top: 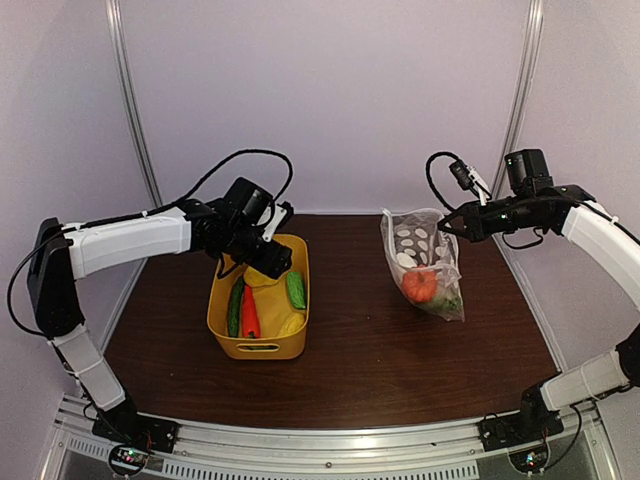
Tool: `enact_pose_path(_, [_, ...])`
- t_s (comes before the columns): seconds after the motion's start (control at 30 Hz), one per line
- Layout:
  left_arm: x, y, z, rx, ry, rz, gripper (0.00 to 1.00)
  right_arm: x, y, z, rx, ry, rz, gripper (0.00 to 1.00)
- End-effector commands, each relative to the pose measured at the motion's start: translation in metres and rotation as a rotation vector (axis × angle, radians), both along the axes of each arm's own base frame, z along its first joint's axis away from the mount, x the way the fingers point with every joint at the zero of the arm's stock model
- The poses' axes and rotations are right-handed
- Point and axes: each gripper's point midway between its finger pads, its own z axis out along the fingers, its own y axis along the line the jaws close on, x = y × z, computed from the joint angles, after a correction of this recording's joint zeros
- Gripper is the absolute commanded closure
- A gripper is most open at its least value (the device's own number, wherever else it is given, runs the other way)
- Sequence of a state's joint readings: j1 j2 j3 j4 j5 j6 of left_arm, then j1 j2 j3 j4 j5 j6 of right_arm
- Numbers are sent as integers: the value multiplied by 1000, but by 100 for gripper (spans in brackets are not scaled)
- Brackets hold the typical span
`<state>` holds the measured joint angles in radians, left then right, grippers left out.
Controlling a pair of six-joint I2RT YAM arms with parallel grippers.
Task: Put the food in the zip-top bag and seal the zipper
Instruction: Pick up the fake vegetable from the bin.
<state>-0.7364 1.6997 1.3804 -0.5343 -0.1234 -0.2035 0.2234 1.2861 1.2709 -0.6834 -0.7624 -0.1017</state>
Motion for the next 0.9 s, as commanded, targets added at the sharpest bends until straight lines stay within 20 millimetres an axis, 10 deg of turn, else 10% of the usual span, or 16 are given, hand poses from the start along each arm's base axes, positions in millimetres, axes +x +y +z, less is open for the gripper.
enact_pose_path(0.0, [8, 20, -27, 45, 47, 77, 27, 2, -4, 11, -2, -46, -11, 100])
enact_pose_path(0.87, [28, -20, -88, -153, 331, 140, 32, 0, -7, 8, -20, -51, -19, 100])
